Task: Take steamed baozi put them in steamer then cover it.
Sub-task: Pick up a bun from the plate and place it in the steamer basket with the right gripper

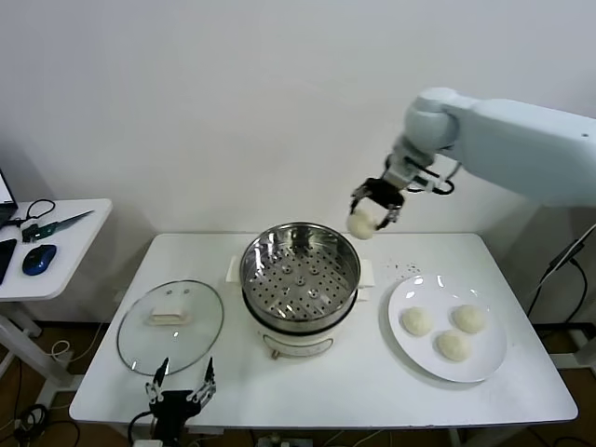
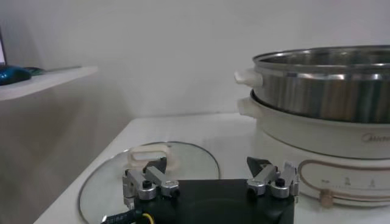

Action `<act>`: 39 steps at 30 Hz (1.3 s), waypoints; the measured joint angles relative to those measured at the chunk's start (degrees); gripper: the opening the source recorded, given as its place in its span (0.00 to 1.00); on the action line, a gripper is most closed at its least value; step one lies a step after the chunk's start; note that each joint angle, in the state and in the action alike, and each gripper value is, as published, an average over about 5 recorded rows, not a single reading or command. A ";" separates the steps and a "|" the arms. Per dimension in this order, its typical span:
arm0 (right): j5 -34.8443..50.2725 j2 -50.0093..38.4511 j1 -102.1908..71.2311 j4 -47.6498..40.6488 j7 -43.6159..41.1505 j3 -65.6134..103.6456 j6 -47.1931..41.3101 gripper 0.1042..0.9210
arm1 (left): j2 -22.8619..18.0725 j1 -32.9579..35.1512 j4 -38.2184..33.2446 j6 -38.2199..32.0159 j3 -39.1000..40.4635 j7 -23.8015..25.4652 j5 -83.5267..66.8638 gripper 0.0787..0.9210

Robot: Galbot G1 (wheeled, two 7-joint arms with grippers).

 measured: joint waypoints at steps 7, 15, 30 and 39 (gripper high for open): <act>-10.18 6.67 -6.62 -4.99 3.54 2.82 5.45 0.69 | -0.15 -0.21 -0.42 0.00 -0.23 -0.07 0.15 0.88; -19.53 12.13 -14.60 -12.96 6.96 7.30 8.81 0.69 | -0.21 -0.29 -0.17 -0.01 -0.45 -0.13 0.26 0.88; -27.30 17.19 -20.99 -22.08 10.38 12.01 11.82 0.79 | -0.23 -0.66 -0.10 -0.05 -0.69 -0.29 0.29 0.88; -20.44 14.83 -17.84 -18.72 9.81 10.53 10.69 0.88 | -0.60 -0.59 -0.24 -0.11 -0.35 -0.40 0.57 0.88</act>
